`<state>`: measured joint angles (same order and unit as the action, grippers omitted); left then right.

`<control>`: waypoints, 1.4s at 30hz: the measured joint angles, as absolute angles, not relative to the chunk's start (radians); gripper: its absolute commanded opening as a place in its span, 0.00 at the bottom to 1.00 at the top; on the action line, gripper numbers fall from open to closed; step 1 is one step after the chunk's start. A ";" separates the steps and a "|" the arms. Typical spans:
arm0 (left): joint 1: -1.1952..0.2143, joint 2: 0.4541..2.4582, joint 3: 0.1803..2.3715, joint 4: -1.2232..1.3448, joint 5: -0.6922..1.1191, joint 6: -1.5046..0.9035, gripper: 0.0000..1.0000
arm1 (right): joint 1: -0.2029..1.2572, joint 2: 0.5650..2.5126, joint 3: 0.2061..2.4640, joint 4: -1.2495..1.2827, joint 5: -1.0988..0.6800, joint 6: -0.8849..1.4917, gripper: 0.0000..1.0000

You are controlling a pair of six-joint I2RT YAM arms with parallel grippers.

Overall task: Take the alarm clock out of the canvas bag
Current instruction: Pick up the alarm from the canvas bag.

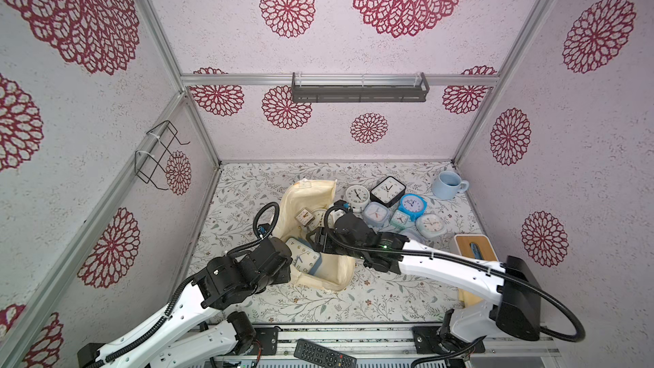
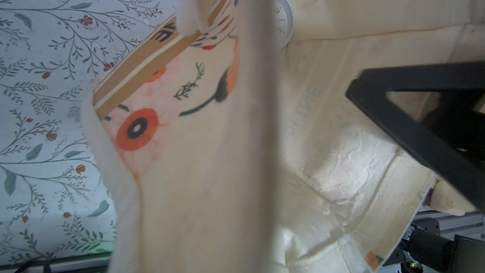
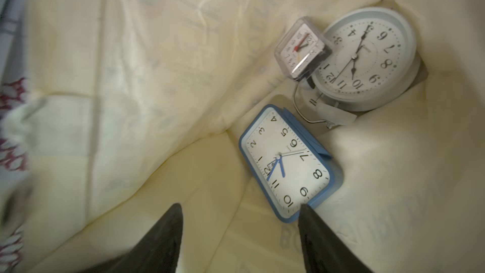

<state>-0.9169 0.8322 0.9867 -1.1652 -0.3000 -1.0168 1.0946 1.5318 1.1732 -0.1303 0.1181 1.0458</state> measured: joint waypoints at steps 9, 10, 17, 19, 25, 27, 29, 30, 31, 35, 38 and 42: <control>-0.923 0.844 0.987 -1.142 -0.306 -1.011 0.00 | 1.084 1.850 1.320 0.007 0.246 1.253 0.74; -0.923 0.844 0.987 -1.141 -0.305 -1.010 0.00 | 1.081 1.879 1.333 0.022 0.250 1.267 0.75; -0.923 0.840 0.987 -1.140 -0.305 -0.999 0.00 | 1.029 1.994 1.354 0.091 0.266 1.330 0.75; -0.923 0.839 0.987 -1.137 -0.305 -0.995 0.00 | 1.013 2.000 1.354 0.109 0.260 1.337 0.75; -0.924 0.843 0.986 -1.127 -0.303 -0.988 0.00 | 0.981 2.019 1.354 0.163 0.224 1.352 0.74; -0.924 0.845 0.986 -1.123 -0.303 -0.986 0.00 | 0.973 2.032 1.354 0.196 0.208 1.356 0.73; -0.924 0.845 0.985 -1.120 -0.303 -0.983 0.00 | 0.970 2.047 1.354 0.225 0.195 1.359 0.71; -0.924 0.845 0.984 -1.120 -0.303 -0.983 0.00 | 0.969 2.055 1.354 0.240 0.189 1.360 0.71; -0.924 0.845 0.984 -1.120 -0.302 -0.982 0.00 | 0.968 2.061 1.354 0.252 0.186 1.361 0.70; -0.924 0.845 0.982 -1.120 -0.301 -0.982 0.00 | 0.968 2.074 1.332 0.319 0.186 1.364 0.64; -0.924 0.845 0.982 -1.121 -0.301 -0.982 0.00 | 0.966 2.074 1.296 0.384 0.194 1.365 0.60; -0.924 0.844 0.982 -1.129 -0.301 -0.983 0.00 | 0.966 2.072 1.241 0.474 0.216 1.365 0.58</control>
<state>-0.9241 0.8436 0.9821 -1.1290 -0.3012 -0.9833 0.9661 2.0720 1.2407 0.4744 0.2165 1.3655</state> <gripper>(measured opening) 0.051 0.578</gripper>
